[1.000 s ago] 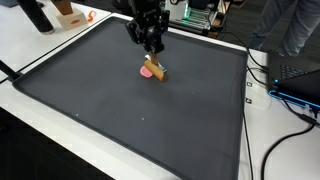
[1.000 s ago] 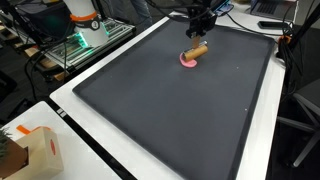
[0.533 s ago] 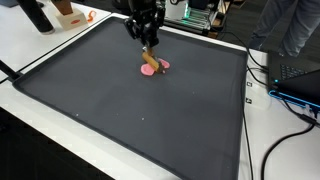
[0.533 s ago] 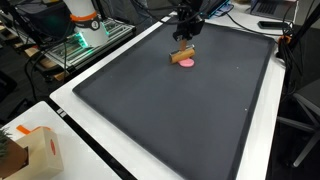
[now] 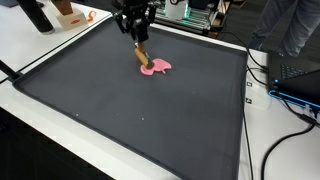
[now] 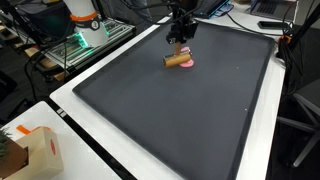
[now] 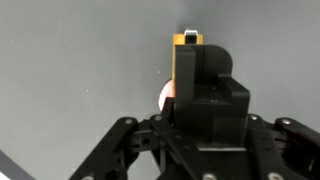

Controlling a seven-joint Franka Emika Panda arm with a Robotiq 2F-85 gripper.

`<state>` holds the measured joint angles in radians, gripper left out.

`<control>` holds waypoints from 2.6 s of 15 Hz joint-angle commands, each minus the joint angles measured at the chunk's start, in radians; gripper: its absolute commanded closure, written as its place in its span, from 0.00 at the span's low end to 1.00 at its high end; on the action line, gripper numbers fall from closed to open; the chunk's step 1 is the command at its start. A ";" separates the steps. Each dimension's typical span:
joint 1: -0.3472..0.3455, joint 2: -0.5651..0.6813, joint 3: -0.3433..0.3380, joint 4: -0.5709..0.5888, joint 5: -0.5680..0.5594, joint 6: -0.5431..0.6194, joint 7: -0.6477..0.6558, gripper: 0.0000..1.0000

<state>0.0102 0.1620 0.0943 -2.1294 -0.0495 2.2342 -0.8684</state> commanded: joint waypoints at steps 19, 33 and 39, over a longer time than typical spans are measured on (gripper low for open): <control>0.108 -0.372 0.048 -0.103 -0.075 -0.040 0.388 0.76; 0.201 -0.236 0.199 -0.038 -0.407 -0.158 0.867 0.76; 0.237 -0.142 0.209 -0.010 -0.537 -0.148 1.015 0.76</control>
<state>0.2266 -0.0261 0.3017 -2.1751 -0.5145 2.1125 0.0705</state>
